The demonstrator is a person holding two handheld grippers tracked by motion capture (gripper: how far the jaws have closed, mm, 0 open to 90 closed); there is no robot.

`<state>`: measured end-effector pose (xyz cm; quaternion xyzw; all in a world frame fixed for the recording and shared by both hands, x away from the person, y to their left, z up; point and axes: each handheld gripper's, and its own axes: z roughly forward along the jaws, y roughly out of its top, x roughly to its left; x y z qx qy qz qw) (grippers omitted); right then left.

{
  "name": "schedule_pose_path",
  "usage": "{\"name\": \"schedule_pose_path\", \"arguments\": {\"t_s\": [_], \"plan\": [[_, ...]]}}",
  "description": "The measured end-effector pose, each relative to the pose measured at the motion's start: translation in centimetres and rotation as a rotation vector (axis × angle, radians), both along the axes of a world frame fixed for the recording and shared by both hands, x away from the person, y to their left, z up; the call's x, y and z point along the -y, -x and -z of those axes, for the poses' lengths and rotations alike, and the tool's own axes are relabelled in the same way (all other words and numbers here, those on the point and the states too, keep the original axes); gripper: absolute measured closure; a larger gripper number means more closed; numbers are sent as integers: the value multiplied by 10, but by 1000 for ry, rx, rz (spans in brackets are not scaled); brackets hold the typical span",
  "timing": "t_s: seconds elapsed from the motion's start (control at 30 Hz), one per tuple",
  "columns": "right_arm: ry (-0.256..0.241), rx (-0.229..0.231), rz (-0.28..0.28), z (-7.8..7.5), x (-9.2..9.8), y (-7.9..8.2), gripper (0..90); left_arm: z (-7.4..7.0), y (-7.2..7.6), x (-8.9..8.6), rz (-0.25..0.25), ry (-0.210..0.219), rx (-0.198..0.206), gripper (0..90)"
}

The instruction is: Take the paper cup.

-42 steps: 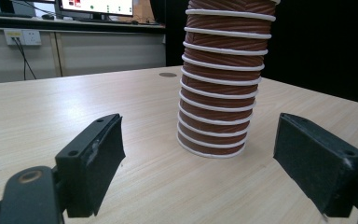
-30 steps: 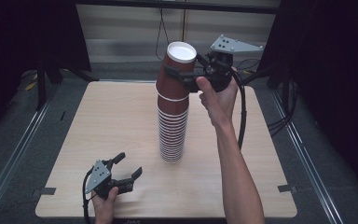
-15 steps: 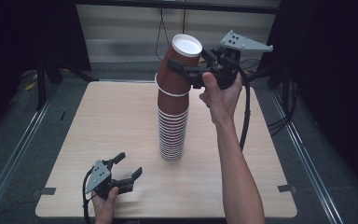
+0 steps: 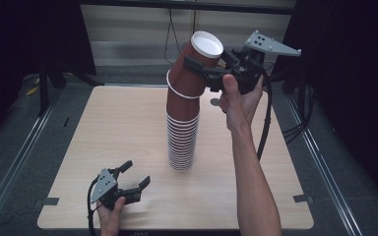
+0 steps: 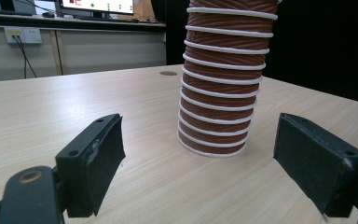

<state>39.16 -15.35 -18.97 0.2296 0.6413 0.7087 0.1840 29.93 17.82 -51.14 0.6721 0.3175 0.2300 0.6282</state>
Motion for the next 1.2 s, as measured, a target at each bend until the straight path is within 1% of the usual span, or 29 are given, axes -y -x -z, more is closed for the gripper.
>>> {"name": "schedule_pose_path", "arguments": {"t_s": [0.33,0.5,0.9,1.0,1.2], "plan": [[-12,8,3,-3,8,4,210,0,0,0,1,3,-2,159],[-24,9,12,-5,16,7,211,0,0,1,-3,2,-2,159],[-21,7,56,-4,39,14,211,0,0,1,-4,4,-2,159],[-12,2,71,-4,45,15,212,0,0,1,-4,3,-3,159],[-8,-6,101,-1,58,19,211,0,0,1,-1,0,-1,159]]}}
